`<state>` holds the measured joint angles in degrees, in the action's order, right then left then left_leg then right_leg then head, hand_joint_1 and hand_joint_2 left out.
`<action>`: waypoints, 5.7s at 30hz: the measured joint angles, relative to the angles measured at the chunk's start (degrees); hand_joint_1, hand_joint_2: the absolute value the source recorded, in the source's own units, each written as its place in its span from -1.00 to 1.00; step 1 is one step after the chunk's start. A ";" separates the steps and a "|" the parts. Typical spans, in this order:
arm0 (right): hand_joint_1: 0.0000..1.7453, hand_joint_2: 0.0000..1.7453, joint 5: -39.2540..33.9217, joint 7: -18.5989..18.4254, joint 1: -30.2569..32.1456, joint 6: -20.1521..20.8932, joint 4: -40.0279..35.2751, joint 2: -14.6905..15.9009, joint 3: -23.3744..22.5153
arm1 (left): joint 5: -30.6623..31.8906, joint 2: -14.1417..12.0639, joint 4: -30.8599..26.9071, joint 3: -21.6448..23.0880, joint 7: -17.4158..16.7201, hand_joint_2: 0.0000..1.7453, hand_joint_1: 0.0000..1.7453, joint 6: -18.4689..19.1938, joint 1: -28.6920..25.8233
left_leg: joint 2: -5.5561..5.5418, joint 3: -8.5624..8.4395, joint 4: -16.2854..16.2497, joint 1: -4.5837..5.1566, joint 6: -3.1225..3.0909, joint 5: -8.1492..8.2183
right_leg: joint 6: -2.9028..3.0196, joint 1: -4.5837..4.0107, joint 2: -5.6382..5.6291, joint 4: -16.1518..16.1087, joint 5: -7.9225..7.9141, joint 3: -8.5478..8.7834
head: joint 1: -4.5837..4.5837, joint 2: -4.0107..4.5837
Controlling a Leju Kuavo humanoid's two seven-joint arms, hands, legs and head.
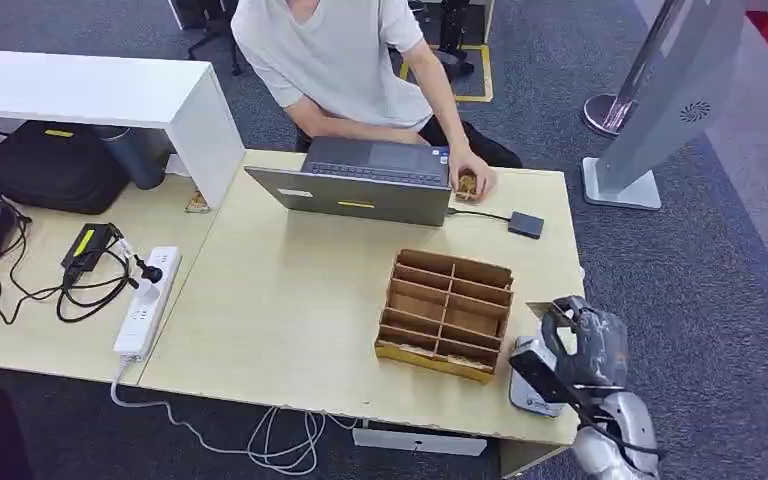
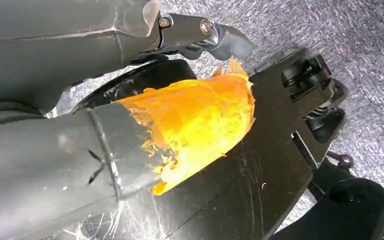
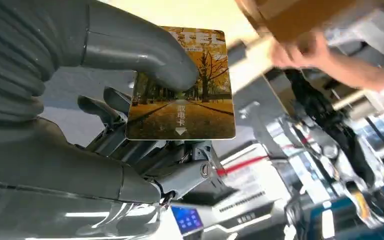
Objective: Pass the card to the sensor for recognition and then transmit it.
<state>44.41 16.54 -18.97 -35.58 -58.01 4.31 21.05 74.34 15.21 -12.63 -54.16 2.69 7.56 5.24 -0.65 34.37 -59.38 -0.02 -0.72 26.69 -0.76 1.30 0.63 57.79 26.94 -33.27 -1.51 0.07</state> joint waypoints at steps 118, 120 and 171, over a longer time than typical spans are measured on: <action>-1.00 1.00 31.52 -10.31 12.99 -4.33 -8.15 -3.80 9.62 | -0.94 0.02 0.55 -3.63 -0.15 1.00 -1.00 -2.67 -0.34 | 0.26 -0.15 0.03 -0.06 0.31 0.20 | 0.21 -0.16 -0.22 0.12 0.12 -0.06 | 0.02 0.00; -1.00 1.00 31.06 -10.14 12.56 -4.33 -7.52 -4.31 9.62 | -0.83 0.02 0.52 -3.61 -0.17 1.00 -1.00 -2.67 -0.34 | 0.26 -0.15 0.03 -0.06 0.31 0.20 | 0.21 -0.16 -0.21 0.12 0.12 -0.06 | 0.02 0.00; 1.00 1.00 26.12 -9.29 10.11 -4.44 -0.57 -5.68 8.59 | -0.37 0.02 0.55 -3.56 -0.13 1.00 -1.00 -1.38 -0.04 | 0.24 -0.15 0.02 -0.06 0.32 0.20 | 0.21 -0.16 -0.20 0.12 0.12 -0.05 | 0.02 0.00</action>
<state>70.53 7.26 -8.86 -40.02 -58.58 -1.38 29.64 73.96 15.23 -12.09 -57.72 2.56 6.19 5.20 -0.40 34.22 -59.35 -0.09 -0.40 26.89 -0.55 1.14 0.43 57.91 27.06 -33.33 -1.49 0.07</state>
